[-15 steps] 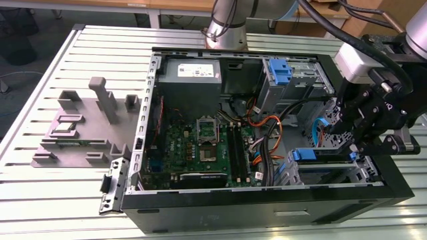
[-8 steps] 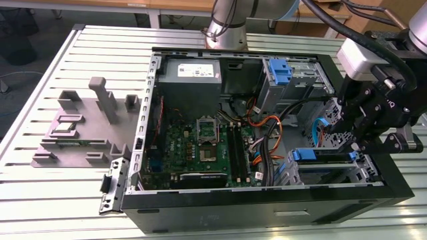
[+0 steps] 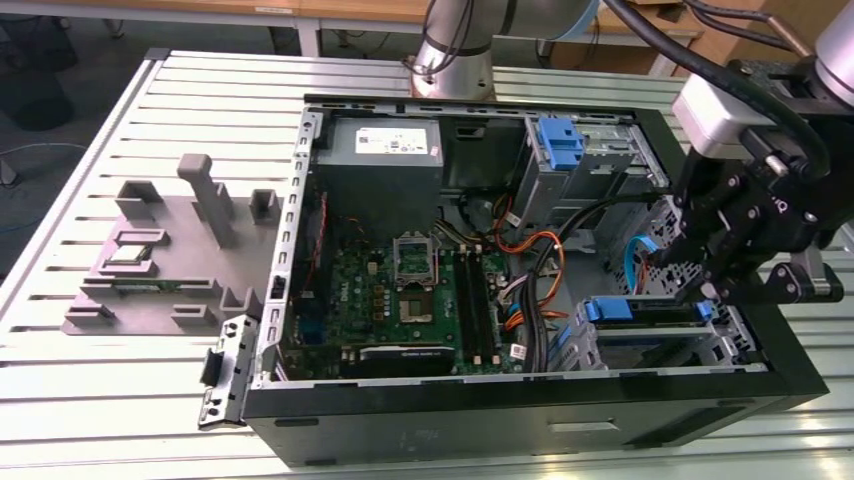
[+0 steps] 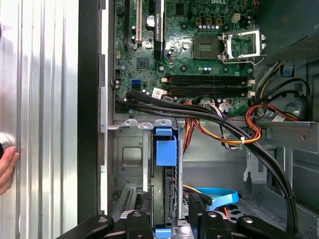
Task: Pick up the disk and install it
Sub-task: 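Insert the first disk wire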
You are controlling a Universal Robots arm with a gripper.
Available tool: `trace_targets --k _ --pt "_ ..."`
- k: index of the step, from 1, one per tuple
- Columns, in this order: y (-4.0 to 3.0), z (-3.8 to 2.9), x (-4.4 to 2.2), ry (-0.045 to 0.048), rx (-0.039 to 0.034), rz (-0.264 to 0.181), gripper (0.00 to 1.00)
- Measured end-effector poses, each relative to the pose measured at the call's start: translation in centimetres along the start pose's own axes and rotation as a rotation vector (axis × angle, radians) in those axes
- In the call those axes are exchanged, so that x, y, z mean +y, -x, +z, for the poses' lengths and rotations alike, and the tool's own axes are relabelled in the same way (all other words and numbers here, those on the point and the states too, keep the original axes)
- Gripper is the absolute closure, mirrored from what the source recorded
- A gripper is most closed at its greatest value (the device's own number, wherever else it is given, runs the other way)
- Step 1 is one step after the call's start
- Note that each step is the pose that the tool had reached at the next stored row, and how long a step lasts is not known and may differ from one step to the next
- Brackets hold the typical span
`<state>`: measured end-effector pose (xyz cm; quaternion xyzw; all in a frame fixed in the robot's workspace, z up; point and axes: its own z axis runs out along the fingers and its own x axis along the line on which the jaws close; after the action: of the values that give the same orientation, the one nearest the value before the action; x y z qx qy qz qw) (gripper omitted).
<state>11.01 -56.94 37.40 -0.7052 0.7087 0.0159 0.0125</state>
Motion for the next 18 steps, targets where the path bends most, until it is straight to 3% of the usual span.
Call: trace_targets --k 18 --pt "0.51 0.1 -0.01 0.0 -0.0002 0.0 0.58"
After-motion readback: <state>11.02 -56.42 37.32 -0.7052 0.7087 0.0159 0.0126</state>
